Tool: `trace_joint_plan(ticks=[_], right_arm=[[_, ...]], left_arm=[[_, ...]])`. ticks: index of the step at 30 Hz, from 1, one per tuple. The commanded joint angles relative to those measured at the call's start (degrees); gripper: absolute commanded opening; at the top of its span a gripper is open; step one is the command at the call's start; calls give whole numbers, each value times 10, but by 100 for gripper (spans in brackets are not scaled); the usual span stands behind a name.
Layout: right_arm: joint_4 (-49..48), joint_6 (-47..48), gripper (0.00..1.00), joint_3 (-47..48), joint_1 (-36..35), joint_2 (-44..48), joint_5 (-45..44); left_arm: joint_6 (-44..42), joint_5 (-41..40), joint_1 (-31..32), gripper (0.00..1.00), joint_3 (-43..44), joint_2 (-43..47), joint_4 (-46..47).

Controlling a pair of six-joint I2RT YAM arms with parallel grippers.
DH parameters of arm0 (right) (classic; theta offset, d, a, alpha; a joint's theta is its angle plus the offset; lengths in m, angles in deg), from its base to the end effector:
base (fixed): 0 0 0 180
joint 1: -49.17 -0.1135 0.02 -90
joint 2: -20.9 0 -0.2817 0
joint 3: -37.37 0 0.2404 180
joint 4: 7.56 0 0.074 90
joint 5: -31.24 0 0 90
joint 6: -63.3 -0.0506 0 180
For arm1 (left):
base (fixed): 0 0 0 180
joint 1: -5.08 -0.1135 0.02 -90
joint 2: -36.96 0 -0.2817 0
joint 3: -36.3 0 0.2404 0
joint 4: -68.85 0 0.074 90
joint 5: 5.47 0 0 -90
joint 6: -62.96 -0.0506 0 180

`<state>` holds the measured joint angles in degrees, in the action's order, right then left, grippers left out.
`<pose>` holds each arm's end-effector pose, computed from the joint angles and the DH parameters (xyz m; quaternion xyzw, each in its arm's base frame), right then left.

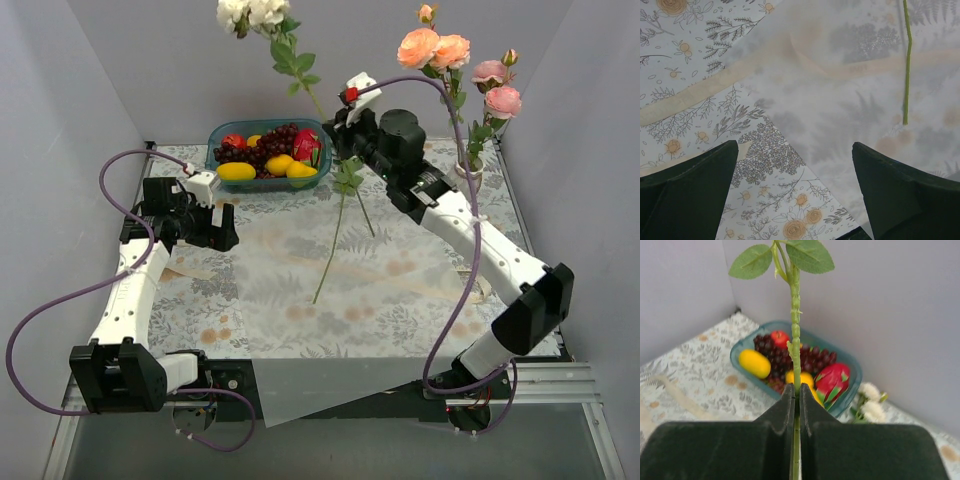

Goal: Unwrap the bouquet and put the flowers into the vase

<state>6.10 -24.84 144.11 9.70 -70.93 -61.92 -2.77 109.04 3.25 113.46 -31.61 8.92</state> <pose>0.2996 0.2431 0.4596 -0.2283 0.6611 0.2121 0.6826 0.2303 -0.0136 0.3179 -0.1398 0.9142 -0.2594 0.2783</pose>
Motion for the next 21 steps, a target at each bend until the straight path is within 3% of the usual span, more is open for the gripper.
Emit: trace_joint_plan(ticks=[1,11,16,21], right_arm=[[-193,108,1,2,4,109,-22],[-466,268,1,-54,21,184,-208],[-529,349,1,-81,45,195,-262],[-549,309,1,-136,125,212,-268]], left_arm=[[-2,-1,-5,98,17,30,4],[8,36,-6,98,45,22,-6],[4,34,-6,98,51,16,-9],[5,34,-7,98,49,16,-5]])
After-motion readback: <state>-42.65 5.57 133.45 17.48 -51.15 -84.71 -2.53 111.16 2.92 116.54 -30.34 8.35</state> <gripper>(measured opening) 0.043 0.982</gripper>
